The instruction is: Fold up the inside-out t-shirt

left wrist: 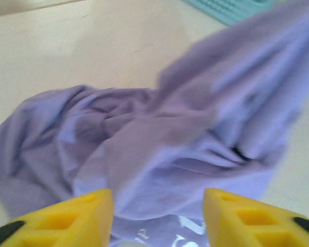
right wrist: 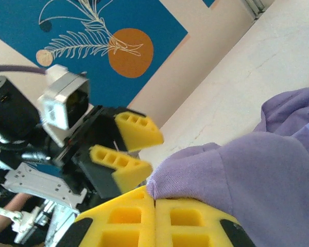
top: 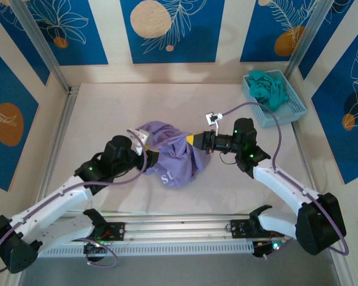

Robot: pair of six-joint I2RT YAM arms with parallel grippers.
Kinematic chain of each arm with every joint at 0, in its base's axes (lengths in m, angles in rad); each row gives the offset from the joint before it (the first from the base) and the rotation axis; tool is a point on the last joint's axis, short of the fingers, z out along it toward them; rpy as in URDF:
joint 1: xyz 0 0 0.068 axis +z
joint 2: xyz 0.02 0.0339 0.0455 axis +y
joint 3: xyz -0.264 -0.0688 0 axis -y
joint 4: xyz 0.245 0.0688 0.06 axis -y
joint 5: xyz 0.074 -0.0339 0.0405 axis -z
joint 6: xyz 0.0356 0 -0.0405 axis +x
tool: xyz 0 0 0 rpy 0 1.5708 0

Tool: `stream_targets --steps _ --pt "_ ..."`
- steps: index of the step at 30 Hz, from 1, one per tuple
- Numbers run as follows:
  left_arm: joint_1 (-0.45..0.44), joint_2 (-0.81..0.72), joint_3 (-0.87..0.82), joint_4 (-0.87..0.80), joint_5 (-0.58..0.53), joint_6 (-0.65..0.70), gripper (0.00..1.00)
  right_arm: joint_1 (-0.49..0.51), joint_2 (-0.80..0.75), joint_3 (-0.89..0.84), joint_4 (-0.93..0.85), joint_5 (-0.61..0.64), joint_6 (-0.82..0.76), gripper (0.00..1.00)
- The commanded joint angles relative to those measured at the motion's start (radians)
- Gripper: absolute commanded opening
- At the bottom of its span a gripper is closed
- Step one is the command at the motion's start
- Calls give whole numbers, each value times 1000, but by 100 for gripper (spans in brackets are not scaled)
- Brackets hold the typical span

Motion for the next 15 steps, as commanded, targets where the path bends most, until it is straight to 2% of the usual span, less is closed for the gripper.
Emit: stream_targets --steps 1,7,15 --pt "-24 48 37 19 217 24 42 -9 11 36 35 -1 49 0" --pt "-30 177 76 148 327 16 42 -20 6 32 19 -9 62 0" --pt "-29 312 148 193 368 40 38 -34 1 19 17 -16 66 0"
